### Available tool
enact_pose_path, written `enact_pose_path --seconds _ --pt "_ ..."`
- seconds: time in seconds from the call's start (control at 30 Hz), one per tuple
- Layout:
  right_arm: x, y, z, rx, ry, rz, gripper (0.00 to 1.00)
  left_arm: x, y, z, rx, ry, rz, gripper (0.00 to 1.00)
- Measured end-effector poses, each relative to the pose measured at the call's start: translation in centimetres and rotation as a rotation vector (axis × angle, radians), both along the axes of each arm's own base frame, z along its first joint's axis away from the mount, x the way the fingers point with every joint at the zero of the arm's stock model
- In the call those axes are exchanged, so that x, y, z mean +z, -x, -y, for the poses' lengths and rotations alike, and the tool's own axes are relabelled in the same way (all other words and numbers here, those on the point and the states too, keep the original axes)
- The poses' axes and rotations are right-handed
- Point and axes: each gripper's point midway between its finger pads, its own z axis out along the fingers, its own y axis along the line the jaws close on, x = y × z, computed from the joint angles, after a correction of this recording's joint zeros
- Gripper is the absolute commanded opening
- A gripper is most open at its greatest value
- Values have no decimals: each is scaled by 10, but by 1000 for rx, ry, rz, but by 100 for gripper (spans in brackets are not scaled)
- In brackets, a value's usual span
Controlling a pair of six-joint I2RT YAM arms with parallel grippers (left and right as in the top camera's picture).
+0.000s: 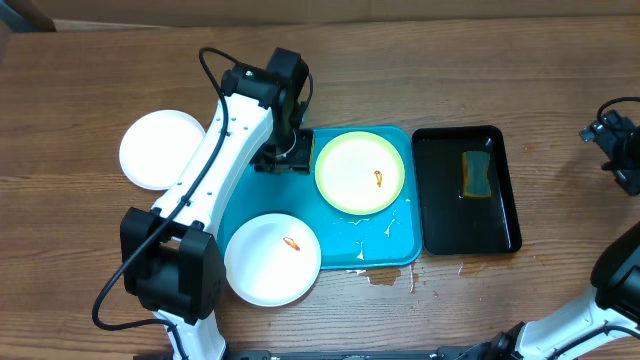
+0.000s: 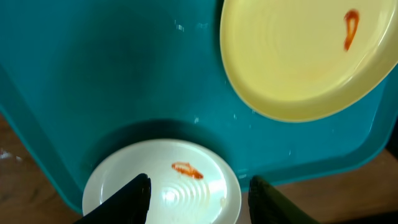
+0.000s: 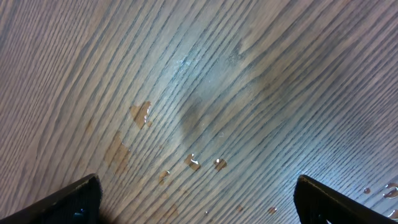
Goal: Clean dirty plates on tray and stack at the side
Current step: 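Release the green plate and move the left gripper to the white plate rim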
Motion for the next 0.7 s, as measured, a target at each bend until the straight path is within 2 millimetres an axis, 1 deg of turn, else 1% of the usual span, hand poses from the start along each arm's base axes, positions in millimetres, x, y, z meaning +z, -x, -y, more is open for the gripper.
enact_pose_path --seconds 0.07,0.13,0.23,0.3,0.4,0.43,0.47,0.57,0.63,0.67,0.7 --pt "0 0 0 0 0 0 100 1 11 -5 0 -17 -45 49" --pt "0 0 0 0 0 0 100 3 22 -8 0 -31 -82 48" --pt "0 0 0 0 0 1 100 13 33 -13 0 -38 -100 48" --pt "0 0 0 0 0 1 100 27 40 -15 0 -30 -79 48" --pt "0 0 0 0 0 0 100 55 55 -21 5 -8 -20 49" --pt "0 0 0 0 0 1 100 66 62 -23 8 2 8 49" --pt "0 0 0 0 1 1 100 76 69 -26 14 14 38 52" --pt "0 0 0 0 0 0 100 103 92 -34 40 51 127 56" --pt "0 0 0 0 0 0 100 111 110 -41 67 66 158 57" --pt "0 0 0 0 1 1 100 112 119 -44 83 70 164 57" --pt "0 0 0 0 0 0 100 110 129 -48 103 74 163 55"
